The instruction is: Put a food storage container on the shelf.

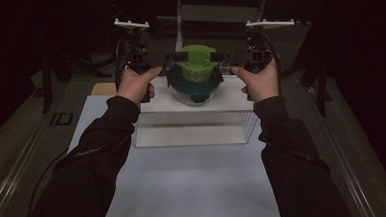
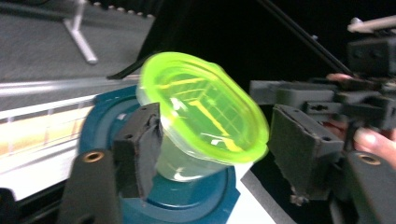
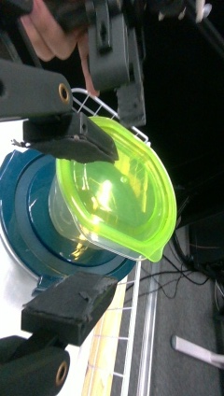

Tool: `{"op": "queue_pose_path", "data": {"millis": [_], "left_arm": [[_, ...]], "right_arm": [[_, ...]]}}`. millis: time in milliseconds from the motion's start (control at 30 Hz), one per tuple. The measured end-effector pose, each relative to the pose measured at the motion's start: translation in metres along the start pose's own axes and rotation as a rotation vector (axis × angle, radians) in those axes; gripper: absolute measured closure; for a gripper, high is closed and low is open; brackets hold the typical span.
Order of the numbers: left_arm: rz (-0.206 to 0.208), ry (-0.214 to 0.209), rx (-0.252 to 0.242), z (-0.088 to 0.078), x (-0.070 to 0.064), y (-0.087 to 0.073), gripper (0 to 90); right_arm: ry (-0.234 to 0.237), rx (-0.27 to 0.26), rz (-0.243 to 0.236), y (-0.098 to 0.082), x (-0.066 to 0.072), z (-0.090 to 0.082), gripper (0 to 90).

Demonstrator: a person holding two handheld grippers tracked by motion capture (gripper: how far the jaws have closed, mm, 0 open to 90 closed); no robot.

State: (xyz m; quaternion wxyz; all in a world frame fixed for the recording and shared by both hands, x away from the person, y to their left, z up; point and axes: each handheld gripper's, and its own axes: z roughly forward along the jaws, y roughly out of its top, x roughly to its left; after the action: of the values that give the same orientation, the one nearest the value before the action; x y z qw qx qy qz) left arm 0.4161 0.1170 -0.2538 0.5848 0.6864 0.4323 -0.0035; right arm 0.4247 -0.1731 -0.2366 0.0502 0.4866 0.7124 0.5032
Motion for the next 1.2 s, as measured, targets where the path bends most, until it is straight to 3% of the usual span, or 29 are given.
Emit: {"op": "queue_pose_path", "data": {"millis": [100,133,300,333,367,433,533,833,1100,1200], "left_arm": [[0.025,-0.03,-0.011,-0.002,-0.004,-0.002,29.2],[0.057,-0.053,-0.024,-0.006,-0.008,-0.004,26.9],[0.118,-0.063,-0.034,-0.012,-0.017,-0.009,9.7],[0.159,-0.085,-0.033,-0.014,-0.02,-0.013,3.8],[0.166,-0.095,-0.037,-0.015,-0.022,-0.015,0.0],[0.181,-0.097,-0.036,-0.016,-0.024,-0.018,0.0],[0.242,-0.072,-0.052,-0.021,-0.029,-0.034,0.0],[0.294,-0.058,-0.097,-0.036,-0.031,-0.061,0.0],[0.316,-0.062,-0.056,-0.043,-0.032,-0.092,0.0],[0.309,-0.076,-0.051,-0.044,-0.032,-0.103,0.0]], "right_arm": [[0.009,0.004,-0.015,-0.001,0.002,-0.001,27.6],[0.038,0.009,-0.039,-0.003,0.005,-0.002,21.6],[0.055,0.008,-0.081,-0.008,0.011,-0.006,19.3],[0.062,0.008,-0.104,-0.011,0.013,-0.008,18.1],[0.064,0.007,-0.106,-0.012,0.014,-0.009,18.1],[0.069,0.006,-0.112,-0.015,0.016,-0.01,18.1],[0.08,0.004,-0.124,-0.023,0.018,-0.013,18.1],[0.113,0.001,-0.168,-0.049,0.022,-0.022,17.8],[0.156,-0.01,-0.202,-0.082,0.02,-0.031,17.7],[0.146,-0.006,-0.222,-0.097,0.016,-0.03,17.8]]}}
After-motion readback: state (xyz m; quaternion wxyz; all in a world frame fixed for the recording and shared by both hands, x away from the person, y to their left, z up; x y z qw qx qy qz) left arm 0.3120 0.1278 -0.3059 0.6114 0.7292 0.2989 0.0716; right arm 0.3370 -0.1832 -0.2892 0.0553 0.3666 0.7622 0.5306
